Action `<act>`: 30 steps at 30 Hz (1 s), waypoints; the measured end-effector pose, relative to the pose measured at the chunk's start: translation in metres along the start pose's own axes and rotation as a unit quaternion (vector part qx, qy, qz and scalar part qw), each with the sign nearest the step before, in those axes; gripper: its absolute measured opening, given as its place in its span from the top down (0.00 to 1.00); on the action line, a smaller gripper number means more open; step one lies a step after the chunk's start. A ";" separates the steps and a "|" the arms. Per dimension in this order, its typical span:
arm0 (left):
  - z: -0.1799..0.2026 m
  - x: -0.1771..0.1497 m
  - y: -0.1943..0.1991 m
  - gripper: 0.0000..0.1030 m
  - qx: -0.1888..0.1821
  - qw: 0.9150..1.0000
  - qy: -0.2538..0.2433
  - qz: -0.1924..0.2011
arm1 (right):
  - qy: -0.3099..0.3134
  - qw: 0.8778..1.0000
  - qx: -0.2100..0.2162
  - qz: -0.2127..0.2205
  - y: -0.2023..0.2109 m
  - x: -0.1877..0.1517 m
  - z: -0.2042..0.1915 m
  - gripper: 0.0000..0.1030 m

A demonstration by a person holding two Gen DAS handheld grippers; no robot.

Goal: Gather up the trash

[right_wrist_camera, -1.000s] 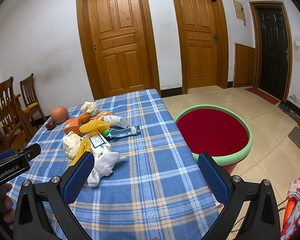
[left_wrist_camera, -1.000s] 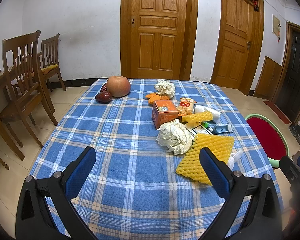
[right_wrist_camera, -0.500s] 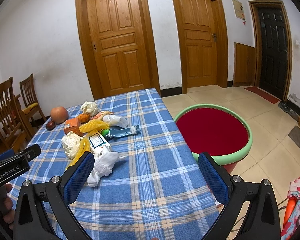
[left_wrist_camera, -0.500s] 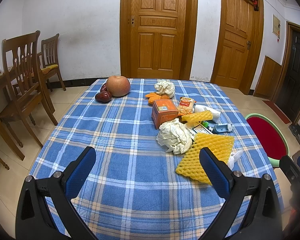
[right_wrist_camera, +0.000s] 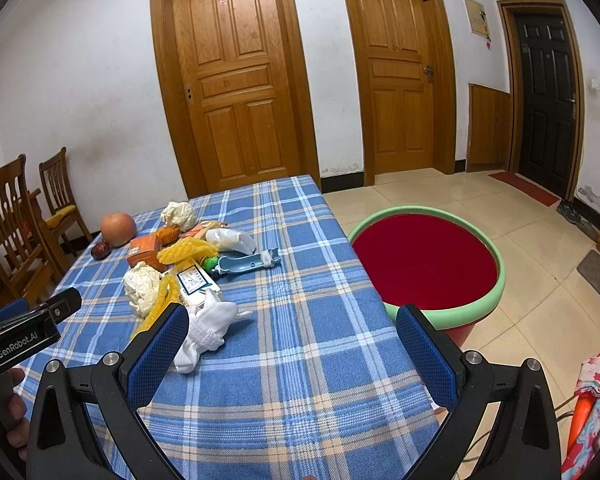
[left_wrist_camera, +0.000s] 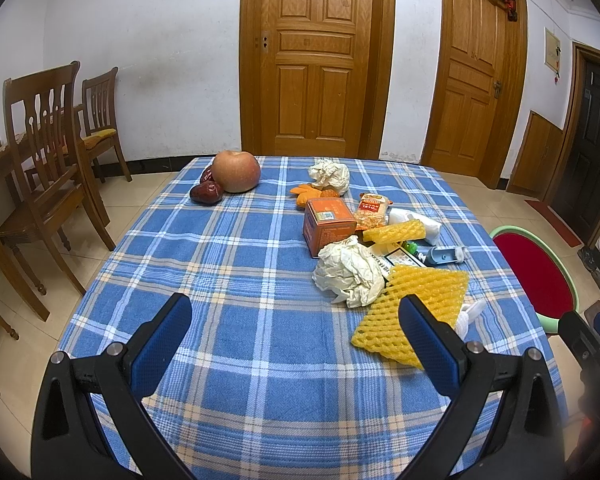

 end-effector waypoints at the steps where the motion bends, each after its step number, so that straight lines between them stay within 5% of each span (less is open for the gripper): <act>1: 0.000 0.000 0.000 0.02 0.000 1.000 0.000 0.000 | 0.000 1.000 0.000 0.000 0.000 0.000 0.000 0.00; 18: 0.000 -0.004 -0.002 0.01 0.001 1.000 -0.002 -0.004 | -0.003 1.000 0.001 -0.002 -0.001 -0.001 0.001 0.00; 30: 0.003 -0.002 -0.037 0.01 -0.007 0.999 -0.010 -0.029 | -0.021 0.999 0.004 -0.025 -0.018 -0.010 0.010 0.00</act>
Point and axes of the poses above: each gripper's, at about its wrist camera, not at the fingertips, and y roughly against the way its jaws point, z to its right, x to its top, the point moved 7 cm from there along -y, roughly the way its jaws point, and after that the axes turned 5 degrees about z, right-handed, at the moved point
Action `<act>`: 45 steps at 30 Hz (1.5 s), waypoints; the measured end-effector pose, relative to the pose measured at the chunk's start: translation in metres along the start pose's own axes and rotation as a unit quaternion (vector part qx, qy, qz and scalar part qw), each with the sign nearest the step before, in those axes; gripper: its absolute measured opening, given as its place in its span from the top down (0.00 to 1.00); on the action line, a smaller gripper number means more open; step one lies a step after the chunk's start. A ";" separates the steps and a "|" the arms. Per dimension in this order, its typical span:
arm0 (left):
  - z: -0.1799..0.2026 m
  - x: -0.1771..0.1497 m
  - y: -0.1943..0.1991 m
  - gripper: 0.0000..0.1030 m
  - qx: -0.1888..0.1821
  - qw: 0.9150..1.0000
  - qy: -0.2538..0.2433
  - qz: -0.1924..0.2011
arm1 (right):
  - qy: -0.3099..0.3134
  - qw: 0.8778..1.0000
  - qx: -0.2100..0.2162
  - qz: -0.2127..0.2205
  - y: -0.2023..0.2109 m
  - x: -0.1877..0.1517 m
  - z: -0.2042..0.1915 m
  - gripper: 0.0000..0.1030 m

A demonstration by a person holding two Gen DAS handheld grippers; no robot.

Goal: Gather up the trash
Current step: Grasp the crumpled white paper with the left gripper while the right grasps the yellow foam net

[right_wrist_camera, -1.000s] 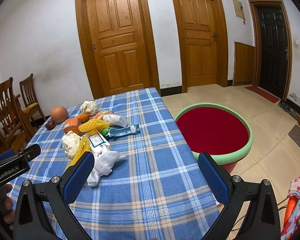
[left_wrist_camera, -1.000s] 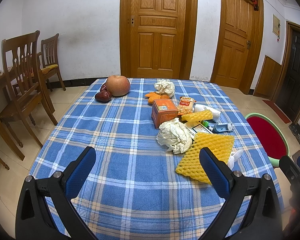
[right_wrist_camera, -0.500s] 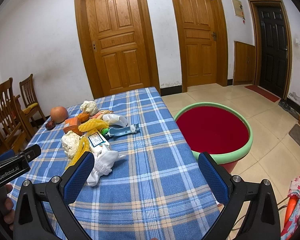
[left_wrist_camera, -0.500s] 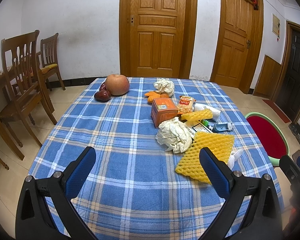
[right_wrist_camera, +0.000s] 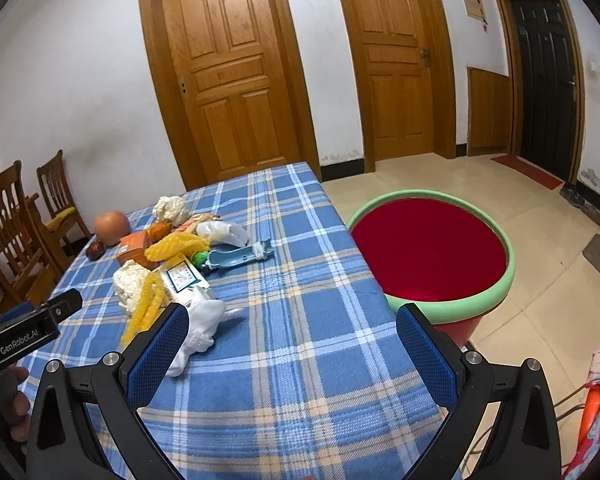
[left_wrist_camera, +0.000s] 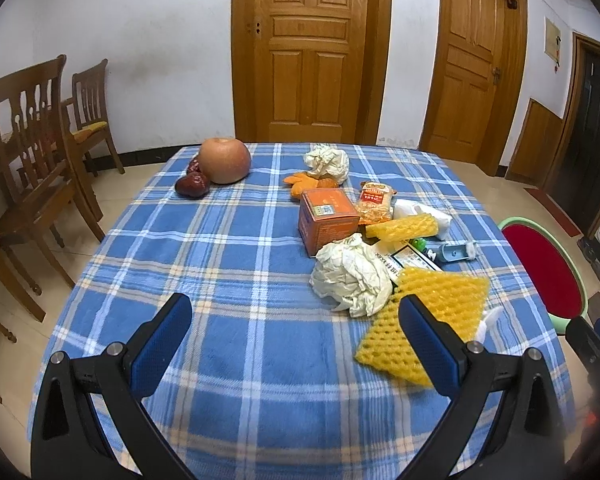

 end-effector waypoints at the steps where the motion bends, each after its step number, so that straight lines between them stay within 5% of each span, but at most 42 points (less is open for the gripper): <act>1: 0.001 0.001 -0.004 0.02 -0.001 1.000 -0.001 -0.002 | -0.002 1.000 -0.001 -0.002 -0.001 0.000 0.001 0.00; 18: 0.020 0.008 -0.069 0.06 -0.032 0.998 -0.004 -0.059 | -0.016 0.999 -0.005 -0.034 -0.027 -0.002 0.016 0.00; 27: 0.030 -0.005 -0.083 0.45 -0.114 0.988 0.041 -0.100 | -0.023 0.999 0.002 -0.045 -0.038 -0.003 0.019 0.00; 40: 0.016 0.011 -0.041 0.48 -0.083 0.996 0.018 -0.039 | -0.015 0.998 0.041 -0.050 -0.035 -0.003 0.000 0.07; 45: 0.002 0.015 -0.027 0.48 -0.063 0.998 0.011 -0.022 | -0.003 0.996 0.073 -0.054 -0.031 -0.002 -0.019 0.22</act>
Point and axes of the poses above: each gripper's, at about its wrist camera, not at the fingertips, and y roughly against the way its jaws point, z to its right, x to its top, the point moved 7 cm from there along -y, roughly the way its jaws point, and after that the axes turned 5 degrees about z, right-handed, at the moved point
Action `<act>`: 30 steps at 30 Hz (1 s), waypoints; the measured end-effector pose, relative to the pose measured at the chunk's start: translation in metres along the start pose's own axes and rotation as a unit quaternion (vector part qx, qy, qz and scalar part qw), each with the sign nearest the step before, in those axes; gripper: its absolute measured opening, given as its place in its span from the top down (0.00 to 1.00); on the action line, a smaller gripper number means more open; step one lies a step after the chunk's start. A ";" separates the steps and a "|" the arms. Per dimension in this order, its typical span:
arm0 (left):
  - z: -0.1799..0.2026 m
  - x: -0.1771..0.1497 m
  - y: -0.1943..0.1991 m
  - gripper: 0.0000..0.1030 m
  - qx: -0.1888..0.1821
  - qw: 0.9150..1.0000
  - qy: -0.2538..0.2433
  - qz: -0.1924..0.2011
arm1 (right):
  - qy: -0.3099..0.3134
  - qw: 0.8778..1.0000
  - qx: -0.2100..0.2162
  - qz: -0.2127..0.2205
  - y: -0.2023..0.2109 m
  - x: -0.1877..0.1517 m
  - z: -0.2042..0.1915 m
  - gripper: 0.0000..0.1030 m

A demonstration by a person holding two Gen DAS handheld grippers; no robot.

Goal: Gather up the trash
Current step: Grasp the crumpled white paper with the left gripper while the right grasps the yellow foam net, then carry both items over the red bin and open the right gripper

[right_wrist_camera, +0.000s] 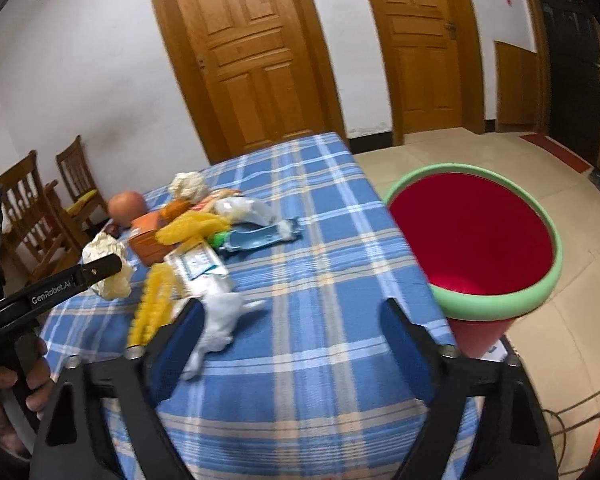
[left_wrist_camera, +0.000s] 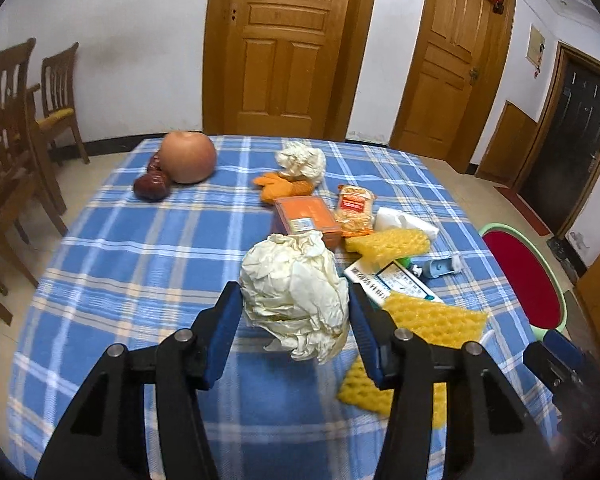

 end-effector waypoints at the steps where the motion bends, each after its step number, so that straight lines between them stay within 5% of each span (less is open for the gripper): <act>1: -0.002 -0.001 0.002 0.48 0.002 1.000 0.001 0.001 | 0.002 1.000 0.006 -0.001 0.000 0.000 -0.004 0.24; 12: -0.020 -0.015 0.018 0.47 0.009 1.000 0.008 0.000 | 0.031 0.995 0.095 -0.023 -0.015 0.008 -0.065 0.40; 18: -0.021 -0.019 0.019 0.47 0.003 1.000 0.012 -0.003 | 0.044 0.993 0.101 -0.047 -0.033 0.006 -0.081 0.43; 23: -0.018 -0.020 0.022 0.47 -0.004 1.000 0.010 -0.003 | 0.041 0.992 0.101 -0.062 -0.043 0.002 -0.084 0.87; 30: -0.010 -0.015 0.029 0.47 -0.017 1.000 0.007 0.003 | 0.028 0.991 0.125 -0.034 -0.025 0.014 -0.084 0.89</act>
Point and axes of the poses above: each gripper's, at about its wrist camera, not at the fingertips, and y roughly against the way its jaws point, z to its right, x to its top, the point moved 7 cm from there along -y, roughly the way its jaws point, and after that the axes turned 5 degrees about z, right-handed, at the moved point
